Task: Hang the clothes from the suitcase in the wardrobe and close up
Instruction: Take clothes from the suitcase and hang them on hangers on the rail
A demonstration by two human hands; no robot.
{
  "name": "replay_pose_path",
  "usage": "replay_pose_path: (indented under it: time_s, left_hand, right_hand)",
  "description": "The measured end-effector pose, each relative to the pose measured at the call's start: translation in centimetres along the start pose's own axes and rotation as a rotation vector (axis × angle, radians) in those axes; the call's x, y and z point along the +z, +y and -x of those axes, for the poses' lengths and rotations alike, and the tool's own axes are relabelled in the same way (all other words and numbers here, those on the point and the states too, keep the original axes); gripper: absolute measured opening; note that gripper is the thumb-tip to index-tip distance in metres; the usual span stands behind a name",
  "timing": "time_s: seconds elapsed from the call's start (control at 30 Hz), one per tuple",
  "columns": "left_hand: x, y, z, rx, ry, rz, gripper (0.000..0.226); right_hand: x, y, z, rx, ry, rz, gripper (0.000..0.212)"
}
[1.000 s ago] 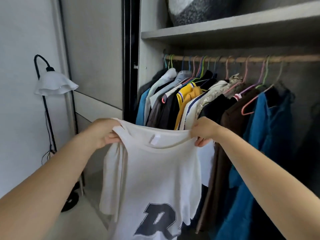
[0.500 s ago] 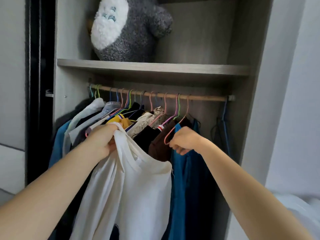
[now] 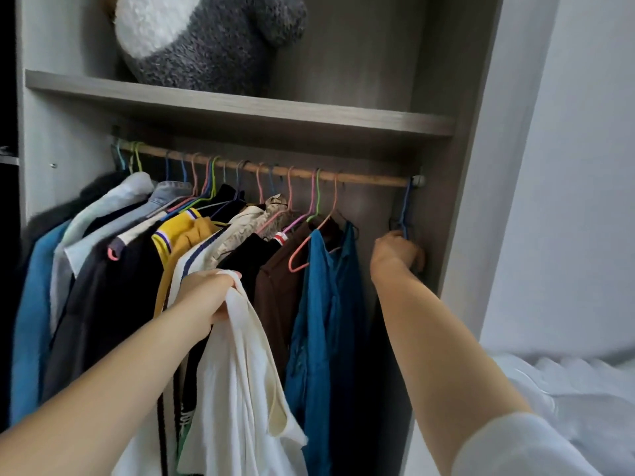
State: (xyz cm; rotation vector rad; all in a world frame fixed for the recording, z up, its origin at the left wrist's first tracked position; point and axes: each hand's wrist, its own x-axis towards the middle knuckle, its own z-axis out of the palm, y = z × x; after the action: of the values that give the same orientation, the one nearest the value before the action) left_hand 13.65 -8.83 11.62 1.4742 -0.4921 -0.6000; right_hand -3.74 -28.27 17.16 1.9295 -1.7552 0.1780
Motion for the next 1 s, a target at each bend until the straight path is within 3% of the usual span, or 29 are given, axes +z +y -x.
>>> replay_pose_path:
  time_s: [0.2,0.4,0.63,0.77,0.9,1.0]
  left_hand:
    - [0.1,0.2,-0.8,-0.006,0.023,0.053,0.032]
    - [-0.4,-1.3,-1.7,0.045,0.018,0.059,0.027]
    - [-2.8,-2.2,-1.2,0.095,0.059,0.047,0.025]
    - [-4.2,-2.5,-1.4,0.045,0.16,-0.044,0.003]
    - [-5.5,-3.6,-0.7,0.044,0.181,-0.134,0.005]
    - [-6.7,-4.6,0.1,0.088,0.149,-0.272,0.014]
  right_hand:
    - [-1.3,0.6,0.1,-0.016,-0.005,-0.114,0.031]
    - [-4.0,-0.1,0.0,0.125,0.063,-0.857,0.01]
    - [-1.8,-3.1,1.9,0.22,0.146,-1.343,0.025]
    - [3.3,-6.5,6.1,0.212,0.186,-1.583,0.016]
    - [7.1,-8.1,8.4,0.36,-0.063,-1.904,0.037]
    - [7.3,-7.8,8.9,0.542,-0.062,-2.067,0.047]
